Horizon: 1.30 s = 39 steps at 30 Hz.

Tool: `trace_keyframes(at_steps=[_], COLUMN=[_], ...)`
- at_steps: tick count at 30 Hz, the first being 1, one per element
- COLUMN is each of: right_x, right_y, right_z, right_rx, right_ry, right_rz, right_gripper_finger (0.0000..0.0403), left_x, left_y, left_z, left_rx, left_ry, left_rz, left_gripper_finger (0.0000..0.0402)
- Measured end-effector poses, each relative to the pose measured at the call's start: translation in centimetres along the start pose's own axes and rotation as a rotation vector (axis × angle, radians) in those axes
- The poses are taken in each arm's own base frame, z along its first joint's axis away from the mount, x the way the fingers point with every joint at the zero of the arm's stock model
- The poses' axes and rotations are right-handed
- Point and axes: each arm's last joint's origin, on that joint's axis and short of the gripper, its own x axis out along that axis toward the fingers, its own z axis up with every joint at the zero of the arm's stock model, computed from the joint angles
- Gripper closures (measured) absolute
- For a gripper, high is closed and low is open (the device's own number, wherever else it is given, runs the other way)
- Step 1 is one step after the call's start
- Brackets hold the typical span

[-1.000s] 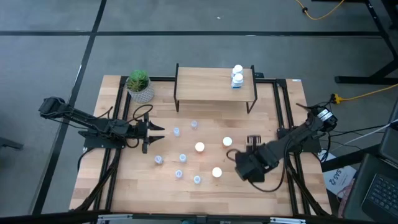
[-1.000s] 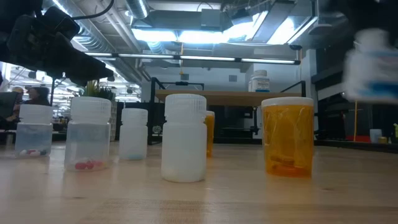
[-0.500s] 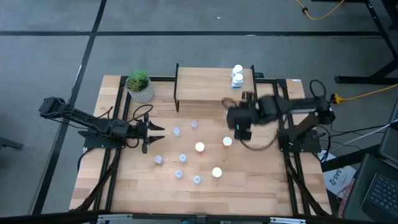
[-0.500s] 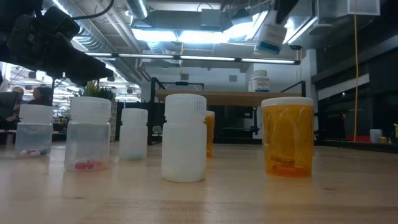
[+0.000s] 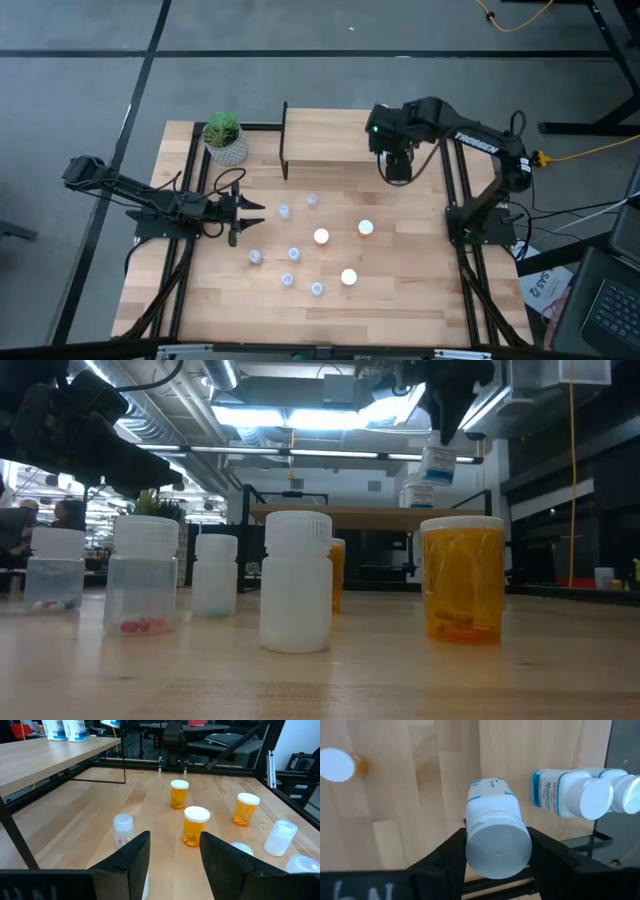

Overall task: Pick and place medicine bottles onto shelf by color
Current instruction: Put the white supplement bottle on the shelf aligned with the other white supplement bottles

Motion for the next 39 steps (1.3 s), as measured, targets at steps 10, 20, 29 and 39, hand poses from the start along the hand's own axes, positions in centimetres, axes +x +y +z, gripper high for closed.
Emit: trace_keyframes(at_steps=[10,20,29,39], right_x=[1.4,3.5,3.7,3.8], right_y=[-2.9,-4.1,-4.5,-4.7], right_z=[-0.2,0.4,0.4,0.7], right_rx=[0.011,0.006,0.019,0.026], right_ry=[-0.031,0.035,0.038,0.011], right_rz=[0.087,0.075,0.06,0.041], right_gripper_finger=[0.0226,0.0226,0.0204,0.0185], left_x=[0.0,0.0,0.0,0.0], left_y=[0.0,0.0,0.0,0.0], left_z=[0.0,0.0,0.0,0.0], left_rx=[0.0,0.0,0.0,0.0], left_ry=[0.0,0.0,0.0,0.0], left_rz=[0.0,0.0,0.0,0.0], left_gripper_finger=[0.0237,0.0237,0.0237,0.0237])
